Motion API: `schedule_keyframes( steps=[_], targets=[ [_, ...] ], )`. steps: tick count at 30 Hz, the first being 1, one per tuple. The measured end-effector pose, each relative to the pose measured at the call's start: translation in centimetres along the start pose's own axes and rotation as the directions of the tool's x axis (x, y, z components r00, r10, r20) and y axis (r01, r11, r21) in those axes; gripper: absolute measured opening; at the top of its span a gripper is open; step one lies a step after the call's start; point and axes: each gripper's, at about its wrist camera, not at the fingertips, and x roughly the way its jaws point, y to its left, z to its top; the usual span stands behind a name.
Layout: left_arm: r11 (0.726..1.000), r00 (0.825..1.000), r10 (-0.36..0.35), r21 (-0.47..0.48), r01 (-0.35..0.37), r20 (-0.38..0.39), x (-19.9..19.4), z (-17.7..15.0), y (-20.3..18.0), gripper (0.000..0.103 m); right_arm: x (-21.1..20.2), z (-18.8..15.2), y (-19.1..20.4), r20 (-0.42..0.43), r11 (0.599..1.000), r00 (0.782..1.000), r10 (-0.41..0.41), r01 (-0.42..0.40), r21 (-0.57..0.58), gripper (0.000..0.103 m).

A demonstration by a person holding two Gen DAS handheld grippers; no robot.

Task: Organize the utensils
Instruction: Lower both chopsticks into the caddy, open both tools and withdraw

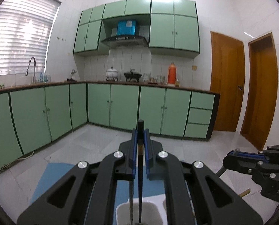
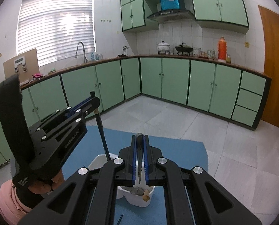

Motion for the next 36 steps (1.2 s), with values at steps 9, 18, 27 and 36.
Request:
schedule_keyframes(
  steps=[9, 18, 27, 36],
  targets=[
    [1.000, 0.996, 0.008, 0.011, -0.007, -0.085, 0.6, -1.9, 0.5, 0.012, 1.7, -0.6, 0.0, -0.054, 1.000, 0.999, -0.006, 0.006, 0.009, 0.007],
    [1.000, 0.999, 0.001, -0.001, -0.001, -0.042, -2.5, -1.1, 0.9, 0.045, 0.0, -0.4, -0.6, -0.009, 0.999, 0.999, -0.039, 0.039, 0.031, 0.018],
    [1.000, 0.999, -0.011, 0.007, 0.011, 0.036, -7.7, -0.7, 0.4, 0.071, -4.3, -1.4, -0.2, 0.095, 0.996, 0.991, -0.092, 0.091, 0.016, 0.045],
    [1.000, 0.998, -0.015, -0.011, 0.016, 0.054, -13.4, -2.3, 0.4, 0.090, -9.5, -4.8, 0.6, 0.205, 0.991, 0.970, -0.133, 0.131, 0.022, 0.069]
  ],
)
